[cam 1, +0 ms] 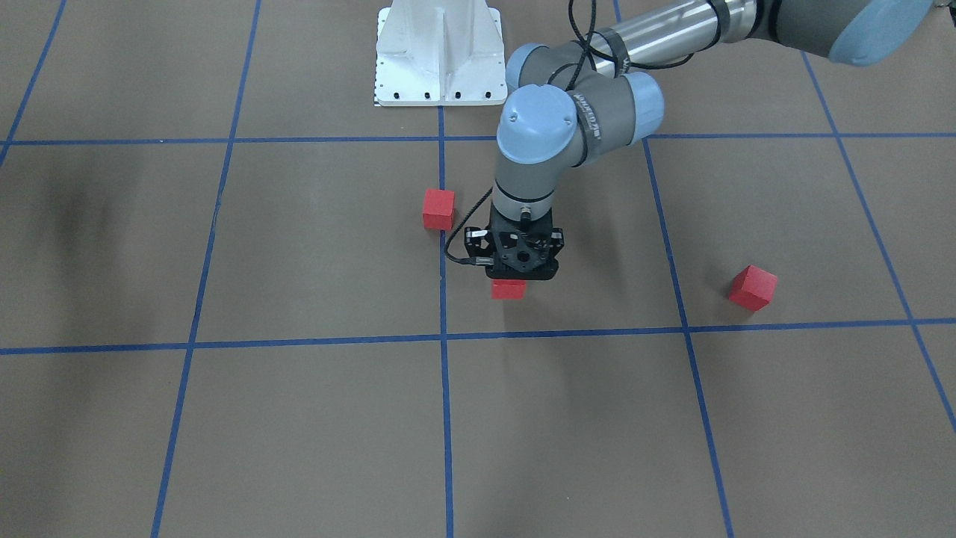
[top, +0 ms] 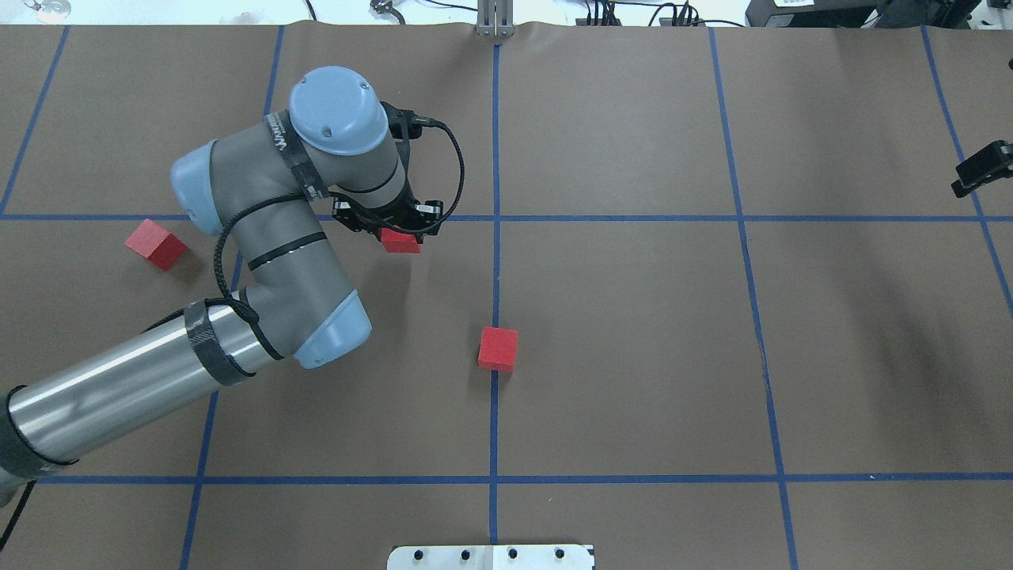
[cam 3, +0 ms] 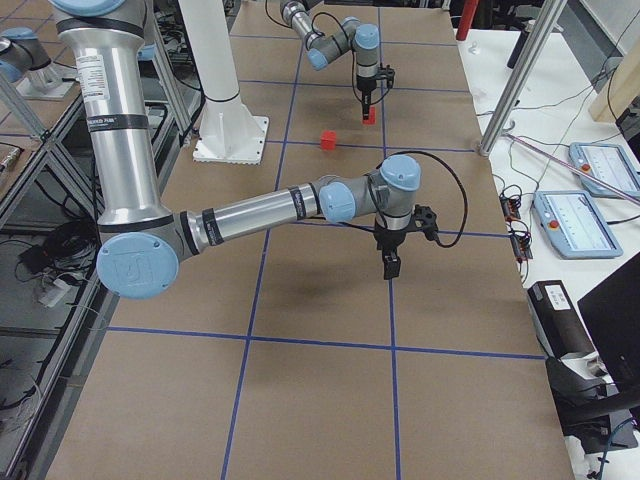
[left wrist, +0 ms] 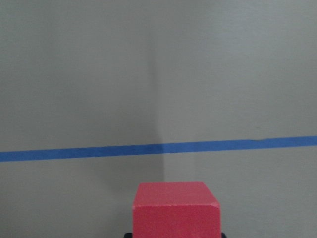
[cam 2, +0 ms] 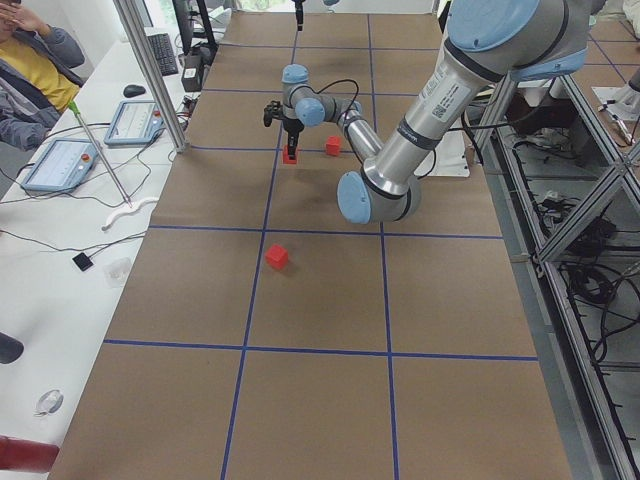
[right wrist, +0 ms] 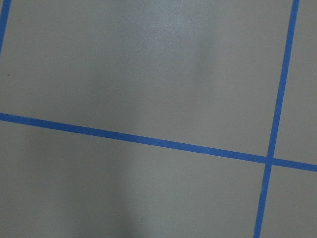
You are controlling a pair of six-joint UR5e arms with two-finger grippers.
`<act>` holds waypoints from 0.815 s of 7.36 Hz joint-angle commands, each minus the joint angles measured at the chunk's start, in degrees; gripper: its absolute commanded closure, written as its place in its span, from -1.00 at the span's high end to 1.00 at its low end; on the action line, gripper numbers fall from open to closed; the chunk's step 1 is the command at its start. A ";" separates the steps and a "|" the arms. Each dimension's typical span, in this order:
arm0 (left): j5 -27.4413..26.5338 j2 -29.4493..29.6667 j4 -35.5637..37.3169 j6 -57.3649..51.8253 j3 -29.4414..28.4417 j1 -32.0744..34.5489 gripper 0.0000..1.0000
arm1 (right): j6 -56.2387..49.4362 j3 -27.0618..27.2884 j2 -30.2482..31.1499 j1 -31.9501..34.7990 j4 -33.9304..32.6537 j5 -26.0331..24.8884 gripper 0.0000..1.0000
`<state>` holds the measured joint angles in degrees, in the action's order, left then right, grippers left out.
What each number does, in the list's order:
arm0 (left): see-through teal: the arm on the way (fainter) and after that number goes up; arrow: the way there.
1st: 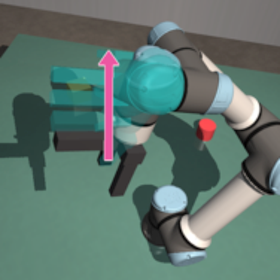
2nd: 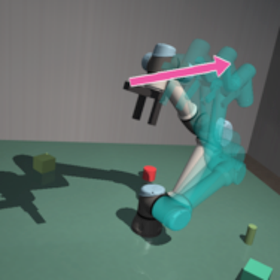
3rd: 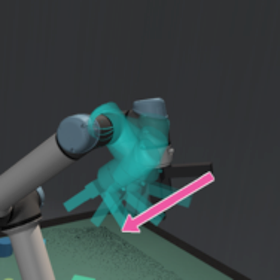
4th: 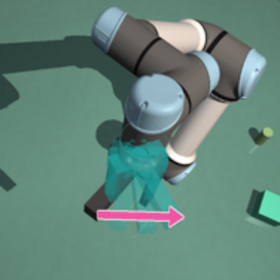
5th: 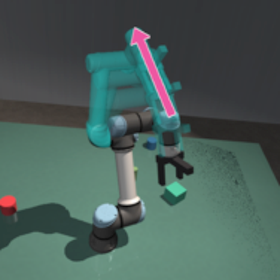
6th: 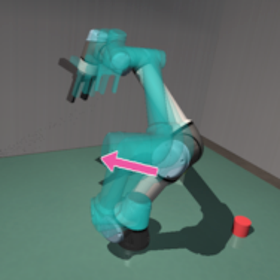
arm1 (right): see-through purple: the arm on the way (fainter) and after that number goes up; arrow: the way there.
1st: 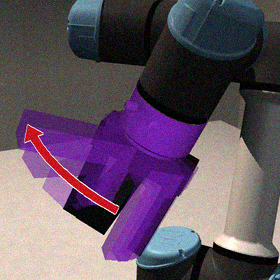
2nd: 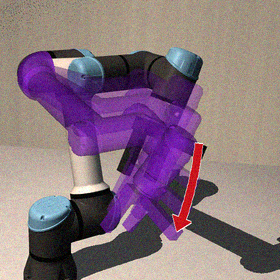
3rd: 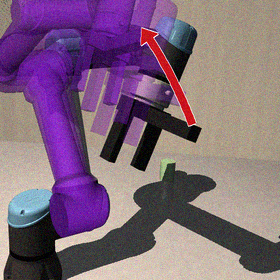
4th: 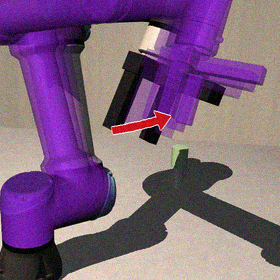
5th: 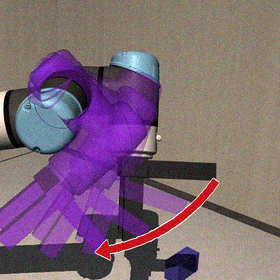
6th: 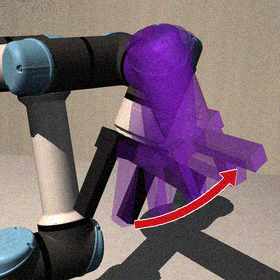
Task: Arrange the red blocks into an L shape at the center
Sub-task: 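Carry the held cube with the left gripper beside the center cube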
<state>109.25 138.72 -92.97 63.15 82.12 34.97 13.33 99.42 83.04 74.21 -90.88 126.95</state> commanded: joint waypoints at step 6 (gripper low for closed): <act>-6.42 5.95 -0.11 1.71 -5.14 -7.64 -0.77 | 0.12 -0.01 -0.07 0.14 0.00 -0.12 0.99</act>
<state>102.76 144.68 -93.22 65.08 76.76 27.60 13.45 99.41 82.97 74.35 -90.88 126.90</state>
